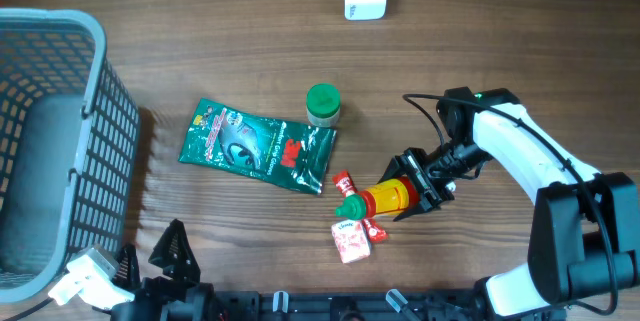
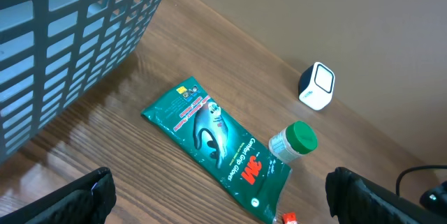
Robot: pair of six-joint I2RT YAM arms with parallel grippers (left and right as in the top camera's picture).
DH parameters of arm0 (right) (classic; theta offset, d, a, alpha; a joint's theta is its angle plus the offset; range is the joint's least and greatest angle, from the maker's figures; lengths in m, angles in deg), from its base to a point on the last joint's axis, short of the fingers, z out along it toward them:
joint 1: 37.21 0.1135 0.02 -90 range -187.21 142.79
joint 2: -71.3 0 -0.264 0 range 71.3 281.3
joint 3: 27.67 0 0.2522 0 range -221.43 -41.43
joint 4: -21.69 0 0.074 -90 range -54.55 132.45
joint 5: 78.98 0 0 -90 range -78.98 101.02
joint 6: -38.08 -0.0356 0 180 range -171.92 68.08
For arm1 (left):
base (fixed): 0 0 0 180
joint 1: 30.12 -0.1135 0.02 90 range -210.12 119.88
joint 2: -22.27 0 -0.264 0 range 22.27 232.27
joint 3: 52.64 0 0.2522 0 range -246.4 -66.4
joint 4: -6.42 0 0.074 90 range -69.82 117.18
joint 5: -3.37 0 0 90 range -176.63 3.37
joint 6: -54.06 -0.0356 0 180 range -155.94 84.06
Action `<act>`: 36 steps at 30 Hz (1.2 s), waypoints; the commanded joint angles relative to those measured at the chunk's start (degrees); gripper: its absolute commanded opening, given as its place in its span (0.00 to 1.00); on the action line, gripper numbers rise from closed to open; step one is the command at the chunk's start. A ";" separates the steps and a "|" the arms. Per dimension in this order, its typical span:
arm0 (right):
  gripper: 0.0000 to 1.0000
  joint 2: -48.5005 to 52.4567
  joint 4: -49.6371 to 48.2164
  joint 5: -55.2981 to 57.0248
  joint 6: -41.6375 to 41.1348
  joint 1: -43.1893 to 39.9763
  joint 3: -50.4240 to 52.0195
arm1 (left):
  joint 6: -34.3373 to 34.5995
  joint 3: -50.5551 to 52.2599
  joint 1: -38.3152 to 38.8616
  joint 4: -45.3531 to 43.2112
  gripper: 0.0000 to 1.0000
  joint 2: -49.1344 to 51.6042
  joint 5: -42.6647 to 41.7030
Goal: Scan the item barcode
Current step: 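Lift the chili bottle with the right gripper and rotate it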
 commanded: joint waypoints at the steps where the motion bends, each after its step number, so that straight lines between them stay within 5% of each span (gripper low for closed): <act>1: 0.59 -1.16 2.71 -2.23 -3.85 -0.31 -1.09 | 0.35 -0.15 -0.42 -0.20 1.00 -0.46 -0.26; 8: 0.63 -0.59 5.25 -0.44 -21.24 -0.28 -1.09 | 0.35 -0.15 -0.42 -0.17 1.00 -0.46 -0.26; 14: 0.63 5.05 7.78 1.07 -23.78 -0.28 -1.09 | 0.35 -0.15 -0.42 -0.20 1.00 -0.46 -0.26; 23: 0.58 9.09 8.83 2.82 -12.87 -0.28 -1.09 | 0.35 -0.15 -0.42 -0.20 1.00 -0.48 -0.26; 26: 0.36 9.07 8.59 3.93 -1.73 -0.31 -1.09 | 0.35 -0.15 -0.42 -0.20 1.00 -0.48 -0.26; 28: 0.32 9.07 8.57 3.76 2.03 -0.31 -1.09 | 0.35 -0.15 -0.42 -0.20 1.00 -0.48 -0.26; 36: 0.32 9.07 -6.43 -3.39 7.39 -0.31 -1.09 | 0.35 -0.15 -0.42 -0.20 1.00 -0.46 -0.26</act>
